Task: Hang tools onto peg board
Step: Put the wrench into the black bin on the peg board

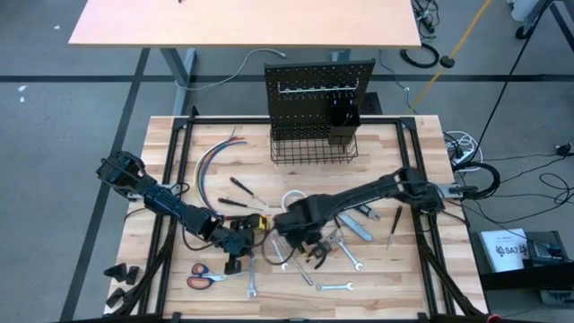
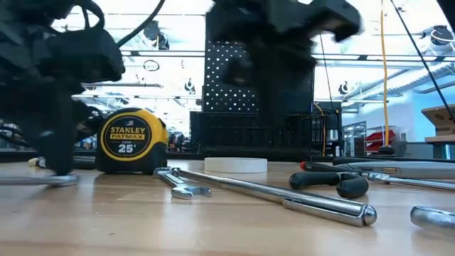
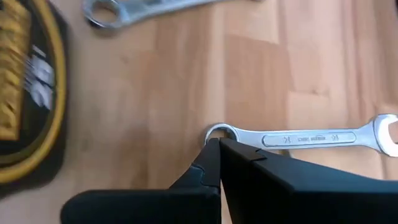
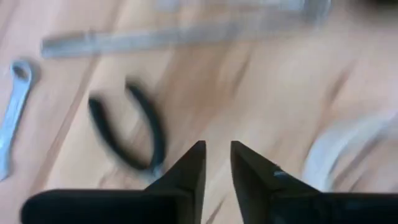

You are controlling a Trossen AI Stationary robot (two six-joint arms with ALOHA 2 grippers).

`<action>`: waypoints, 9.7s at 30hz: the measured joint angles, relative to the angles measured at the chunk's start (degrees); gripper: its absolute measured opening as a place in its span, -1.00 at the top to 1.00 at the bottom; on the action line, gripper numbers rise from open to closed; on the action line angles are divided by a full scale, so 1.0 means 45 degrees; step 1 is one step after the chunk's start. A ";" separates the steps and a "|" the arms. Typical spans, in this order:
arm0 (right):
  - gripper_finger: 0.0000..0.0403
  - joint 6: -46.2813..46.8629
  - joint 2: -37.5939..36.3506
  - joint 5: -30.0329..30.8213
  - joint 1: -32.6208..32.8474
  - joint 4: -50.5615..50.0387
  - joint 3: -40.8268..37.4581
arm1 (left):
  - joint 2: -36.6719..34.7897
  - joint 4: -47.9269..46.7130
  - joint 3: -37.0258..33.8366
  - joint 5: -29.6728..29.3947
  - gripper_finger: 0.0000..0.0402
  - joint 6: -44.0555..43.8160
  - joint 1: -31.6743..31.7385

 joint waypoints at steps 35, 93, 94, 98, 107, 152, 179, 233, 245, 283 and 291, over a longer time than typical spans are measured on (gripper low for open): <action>0.81 1.4433 -0.7683 0.0758 0.1802 0.9673 -1.1780 | 0.0019 0.1164 -0.0038 -0.0060 0.99 0.3274 0.1922; 0.26 -0.7962 0.0681 -0.0079 0.1957 1.6862 -0.5271 | -0.0010 -0.0125 -0.0123 0.0192 0.99 -0.0244 0.1872; 0.26 -0.7971 0.0681 -0.0160 0.1957 1.6841 -0.5271 | -0.0010 -0.0009 -0.0191 0.0155 0.99 -0.0319 0.1856; 0.26 -0.7998 0.0790 -0.0472 0.1879 1.6883 -0.5271 | -0.0010 0.0055 -0.0223 -0.0062 0.99 -0.0736 0.1728; 0.26 -0.8319 0.1040 -0.1063 0.1617 1.8155 -0.5271 | -0.0010 0.0125 -0.0228 -0.0244 0.99 -0.1331 0.1523; 0.58 -0.7600 0.1827 -0.1706 0.1134 1.9253 -0.5271 | 0.1307 0.2583 -0.0196 -0.1153 0.99 -0.1891 0.1514; 0.62 0.9137 -0.0992 0.1003 0.0595 0.5099 0.0880 | 0.1436 0.4071 -0.0281 -0.3833 0.99 -0.2690 0.1509; 0.42 1.2304 -0.0073 0.3566 0.1554 0.7145 -0.1210 | 0.1744 0.3390 -0.0219 -0.2474 0.99 -0.3337 0.1363; -0.02 1.4119 0.0788 0.1775 0.1273 0.6959 -0.1199 | 0.1744 0.3398 -0.0223 -0.2463 0.99 -0.3327 0.1358; 0.98 1.3917 -0.0119 0.2672 0.1769 0.3153 -0.1259 | -0.1613 0.3651 -0.0243 -0.6999 0.70 0.2161 -0.0463; 0.98 1.4850 -0.2451 0.7375 0.2564 -0.1028 -0.1254 | -0.2755 0.2657 -0.0253 -1.2362 0.70 0.2502 -0.2780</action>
